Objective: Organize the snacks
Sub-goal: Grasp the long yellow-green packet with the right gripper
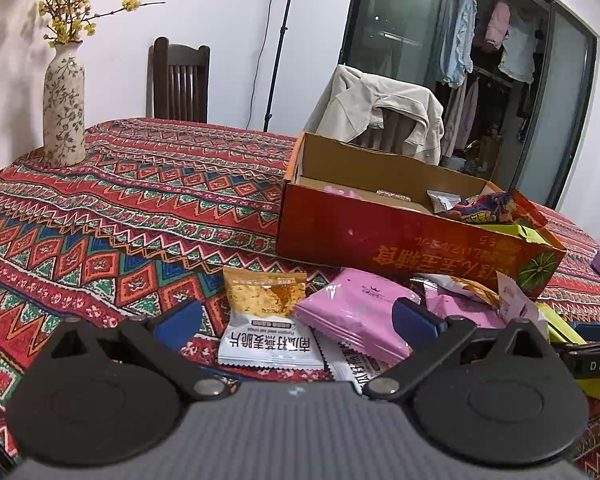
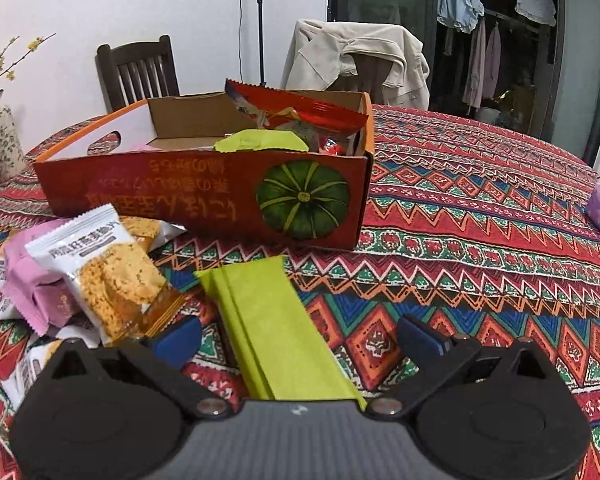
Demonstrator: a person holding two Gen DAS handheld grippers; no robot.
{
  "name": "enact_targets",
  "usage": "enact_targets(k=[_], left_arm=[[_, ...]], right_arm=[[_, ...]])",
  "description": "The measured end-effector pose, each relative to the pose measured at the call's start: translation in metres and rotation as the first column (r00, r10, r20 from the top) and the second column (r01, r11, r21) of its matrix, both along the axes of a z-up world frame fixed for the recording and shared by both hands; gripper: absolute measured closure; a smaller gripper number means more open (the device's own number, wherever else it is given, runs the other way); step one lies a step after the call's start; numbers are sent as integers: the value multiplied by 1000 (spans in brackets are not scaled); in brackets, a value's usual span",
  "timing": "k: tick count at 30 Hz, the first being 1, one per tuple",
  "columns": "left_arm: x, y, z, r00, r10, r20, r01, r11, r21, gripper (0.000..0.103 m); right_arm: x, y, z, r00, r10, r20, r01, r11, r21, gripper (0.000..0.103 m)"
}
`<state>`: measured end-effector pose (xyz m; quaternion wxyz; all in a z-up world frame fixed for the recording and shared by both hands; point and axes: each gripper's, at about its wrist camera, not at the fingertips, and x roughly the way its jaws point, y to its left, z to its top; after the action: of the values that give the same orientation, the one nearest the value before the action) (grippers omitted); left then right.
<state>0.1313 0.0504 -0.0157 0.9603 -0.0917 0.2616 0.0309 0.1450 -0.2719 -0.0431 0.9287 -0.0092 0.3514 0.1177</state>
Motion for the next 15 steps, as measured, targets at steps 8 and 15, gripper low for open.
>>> enact_targets(k=[8,15], left_arm=[[0,0,0,1000,7,-1,-7,1000,-2,0],[0,0,0,1000,16,0,-16,1000,4,0]], right_arm=[[-10,1,3,999,21,43,-22,1000,16,26],[-15,-1,6,997,25,70,-28,999,44,64]])
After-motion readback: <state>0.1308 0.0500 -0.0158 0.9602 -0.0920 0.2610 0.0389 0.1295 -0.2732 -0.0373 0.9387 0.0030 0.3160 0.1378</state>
